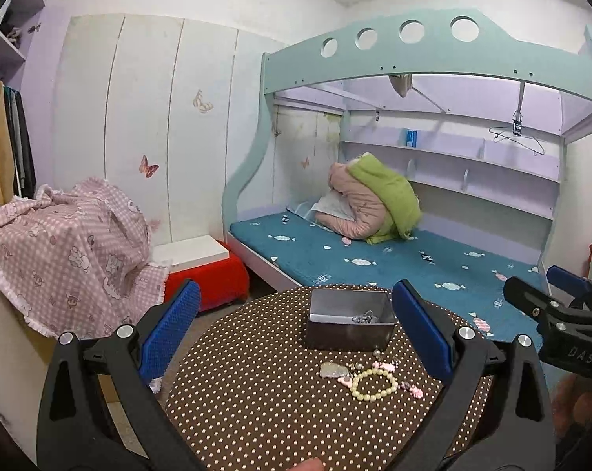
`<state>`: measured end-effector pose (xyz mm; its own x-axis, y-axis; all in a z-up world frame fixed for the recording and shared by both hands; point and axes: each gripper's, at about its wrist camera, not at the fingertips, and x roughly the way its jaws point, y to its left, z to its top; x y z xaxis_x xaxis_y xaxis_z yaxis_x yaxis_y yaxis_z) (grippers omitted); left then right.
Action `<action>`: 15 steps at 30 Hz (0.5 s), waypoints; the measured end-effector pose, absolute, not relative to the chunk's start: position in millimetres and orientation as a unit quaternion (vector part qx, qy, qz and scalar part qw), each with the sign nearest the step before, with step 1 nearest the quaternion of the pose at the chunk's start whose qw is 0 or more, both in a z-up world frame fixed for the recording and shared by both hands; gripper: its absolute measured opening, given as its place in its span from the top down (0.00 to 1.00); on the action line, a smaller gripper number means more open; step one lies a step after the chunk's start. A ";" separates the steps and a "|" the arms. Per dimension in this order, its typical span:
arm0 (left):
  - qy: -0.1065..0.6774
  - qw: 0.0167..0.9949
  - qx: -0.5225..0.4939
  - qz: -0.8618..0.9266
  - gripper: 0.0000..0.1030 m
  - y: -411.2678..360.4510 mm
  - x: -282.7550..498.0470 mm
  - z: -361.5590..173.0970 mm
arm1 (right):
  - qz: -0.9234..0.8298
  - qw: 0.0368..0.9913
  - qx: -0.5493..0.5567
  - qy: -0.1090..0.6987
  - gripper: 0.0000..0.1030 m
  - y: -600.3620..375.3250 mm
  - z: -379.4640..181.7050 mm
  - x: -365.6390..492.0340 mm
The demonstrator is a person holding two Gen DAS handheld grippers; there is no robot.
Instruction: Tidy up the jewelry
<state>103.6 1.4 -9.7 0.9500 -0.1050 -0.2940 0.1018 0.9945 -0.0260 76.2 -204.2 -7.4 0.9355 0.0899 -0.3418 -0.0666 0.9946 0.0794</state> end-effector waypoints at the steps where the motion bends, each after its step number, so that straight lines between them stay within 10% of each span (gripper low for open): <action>1: 0.147 0.988 -0.008 -0.051 0.05 3.1 97.0 -10.2 | 0.039 0.984 0.032 0.170 0.07 -203.1 -6.4 70.1; 15: 0.139 0.989 -0.035 -0.042 0.05 22.6 67.8 -15.8 | 0.039 0.988 0.031 0.144 0.07 -200.7 1.2 43.0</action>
<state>67.8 22.6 -15.8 0.9577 -0.0928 -0.2725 0.0732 0.9940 -0.0813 43.0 -200.7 1.2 0.9552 0.0866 -0.2829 -0.0688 0.9950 0.0724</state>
